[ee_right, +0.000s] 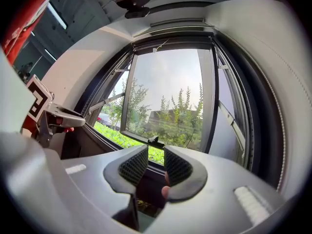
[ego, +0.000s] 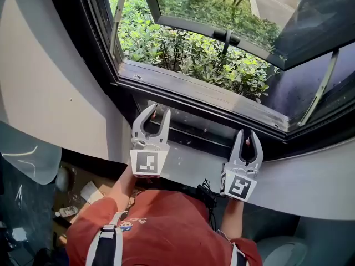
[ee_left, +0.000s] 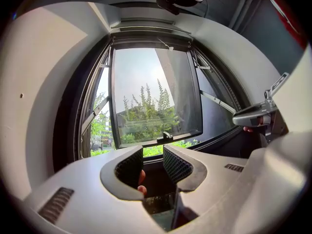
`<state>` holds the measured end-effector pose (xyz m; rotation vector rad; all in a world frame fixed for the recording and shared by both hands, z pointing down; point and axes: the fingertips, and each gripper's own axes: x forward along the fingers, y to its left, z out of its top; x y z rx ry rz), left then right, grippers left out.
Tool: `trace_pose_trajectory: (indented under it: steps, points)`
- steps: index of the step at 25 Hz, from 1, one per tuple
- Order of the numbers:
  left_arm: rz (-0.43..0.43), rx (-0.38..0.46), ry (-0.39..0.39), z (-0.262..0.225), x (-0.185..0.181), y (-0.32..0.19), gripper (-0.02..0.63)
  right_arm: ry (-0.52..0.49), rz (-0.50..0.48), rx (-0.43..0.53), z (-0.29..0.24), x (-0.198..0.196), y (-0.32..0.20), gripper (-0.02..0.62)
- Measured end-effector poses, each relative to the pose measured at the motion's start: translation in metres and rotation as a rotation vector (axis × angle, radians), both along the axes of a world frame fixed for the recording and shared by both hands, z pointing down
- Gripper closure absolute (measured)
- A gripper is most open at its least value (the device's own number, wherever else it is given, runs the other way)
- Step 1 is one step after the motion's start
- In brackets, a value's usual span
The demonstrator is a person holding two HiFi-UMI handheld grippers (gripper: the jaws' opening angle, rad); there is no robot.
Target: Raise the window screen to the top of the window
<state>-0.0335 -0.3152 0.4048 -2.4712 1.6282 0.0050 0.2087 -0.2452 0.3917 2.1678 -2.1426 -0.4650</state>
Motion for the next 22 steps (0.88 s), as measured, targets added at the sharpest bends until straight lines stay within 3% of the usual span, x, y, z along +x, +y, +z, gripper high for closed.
trace_pose_trajectory:
  steps: [12, 17, 22]
  points:
    - [0.018, 0.006, 0.003, -0.0006, 0.0054, -0.0009, 0.518, 0.035, -0.015, -0.023, 0.0040, -0.0023, -0.0029, 0.488]
    - [0.004, 0.016, -0.004, -0.0038, 0.0066, -0.0017, 0.584, 0.037, -0.006, -0.006, 0.0009, -0.0006, -0.0026, 0.581]
    - [0.010, 0.020, -0.013, -0.0030, 0.0099, -0.0018, 0.600, 0.042, 0.000, -0.013, 0.0028, 0.0001, -0.0030, 0.585]
